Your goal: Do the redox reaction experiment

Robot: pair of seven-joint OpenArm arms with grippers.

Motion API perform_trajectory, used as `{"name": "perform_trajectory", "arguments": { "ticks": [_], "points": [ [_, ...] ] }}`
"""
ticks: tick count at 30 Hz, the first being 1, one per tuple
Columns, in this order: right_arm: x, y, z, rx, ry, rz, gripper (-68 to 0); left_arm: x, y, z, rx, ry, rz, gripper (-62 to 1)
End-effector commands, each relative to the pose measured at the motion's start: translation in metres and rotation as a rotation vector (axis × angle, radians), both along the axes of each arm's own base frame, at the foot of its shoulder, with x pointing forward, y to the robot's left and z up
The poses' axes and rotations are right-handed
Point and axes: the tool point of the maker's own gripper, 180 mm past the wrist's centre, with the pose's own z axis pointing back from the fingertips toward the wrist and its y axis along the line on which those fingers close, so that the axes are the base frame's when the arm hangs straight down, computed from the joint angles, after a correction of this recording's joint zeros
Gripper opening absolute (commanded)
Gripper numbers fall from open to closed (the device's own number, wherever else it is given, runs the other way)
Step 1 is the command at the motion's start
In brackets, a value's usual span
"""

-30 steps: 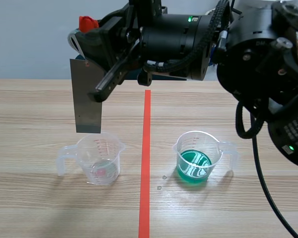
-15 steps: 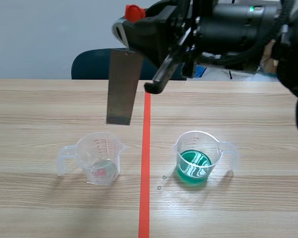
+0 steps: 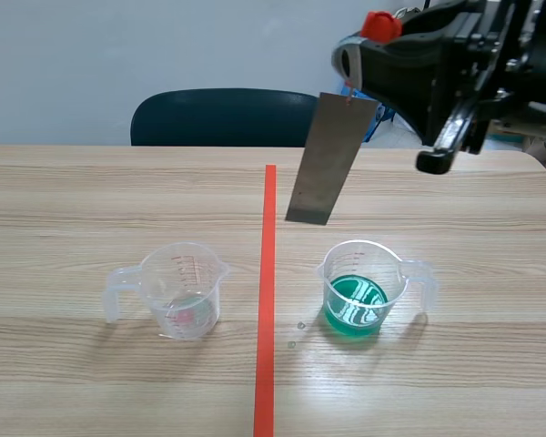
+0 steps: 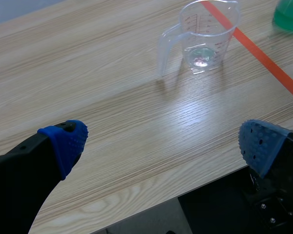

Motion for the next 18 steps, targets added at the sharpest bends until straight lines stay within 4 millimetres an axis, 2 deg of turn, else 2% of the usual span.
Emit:
{"name": "perform_trajectory", "arguments": {
  "ticks": [1, 9, 18],
  "points": [
    [-0.001, -0.005, 0.012, 0.015, -0.036, 0.001, -65.6, 0.003, -0.004, 0.006, -0.023, -0.028, 0.001, 1.4],
    [0.0, -0.033, 0.009, -0.043, -0.039, -0.056, -65.6, 0.003, -0.004, 0.006, -0.023, -0.028, 0.001, 1.4],
    [-0.004, -0.037, -0.003, -0.055, 0.003, -0.067, -65.6, 0.003, -0.004, 0.006, -0.023, -0.028, 0.001, 1.4]
  ]
}}
